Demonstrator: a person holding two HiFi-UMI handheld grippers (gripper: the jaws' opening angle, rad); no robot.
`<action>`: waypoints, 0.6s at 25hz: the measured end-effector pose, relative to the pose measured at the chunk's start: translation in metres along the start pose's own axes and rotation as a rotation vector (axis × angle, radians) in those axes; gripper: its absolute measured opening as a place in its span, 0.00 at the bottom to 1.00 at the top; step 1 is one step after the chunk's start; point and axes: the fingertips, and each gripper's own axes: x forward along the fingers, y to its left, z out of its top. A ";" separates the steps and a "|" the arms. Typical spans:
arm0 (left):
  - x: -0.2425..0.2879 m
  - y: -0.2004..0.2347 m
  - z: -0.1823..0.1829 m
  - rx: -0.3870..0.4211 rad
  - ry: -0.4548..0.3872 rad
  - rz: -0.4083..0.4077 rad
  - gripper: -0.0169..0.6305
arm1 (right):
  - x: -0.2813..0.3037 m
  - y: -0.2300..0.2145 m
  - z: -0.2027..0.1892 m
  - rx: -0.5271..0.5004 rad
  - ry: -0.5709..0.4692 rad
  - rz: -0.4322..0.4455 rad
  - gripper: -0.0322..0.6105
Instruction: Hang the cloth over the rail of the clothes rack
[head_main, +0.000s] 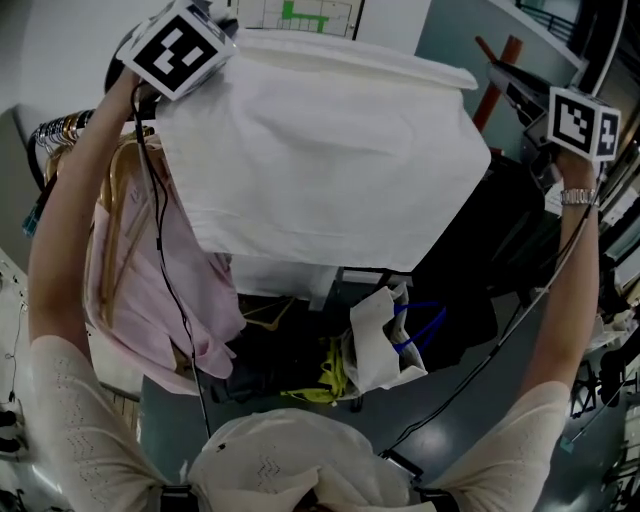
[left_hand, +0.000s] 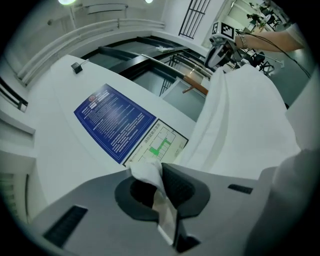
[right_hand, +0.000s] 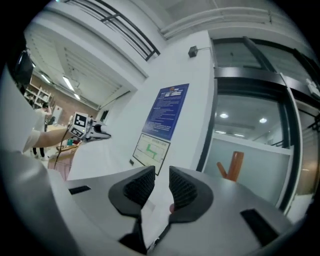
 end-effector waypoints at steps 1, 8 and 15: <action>0.000 0.002 -0.002 0.001 0.007 0.011 0.06 | -0.005 -0.006 -0.001 -0.003 -0.003 -0.015 0.20; -0.012 0.004 0.012 -0.025 -0.083 0.034 0.06 | 0.008 0.063 0.034 -0.192 -0.076 0.102 0.20; -0.023 0.012 0.013 -0.113 -0.150 0.012 0.06 | 0.067 0.209 0.087 -0.329 -0.179 0.366 0.20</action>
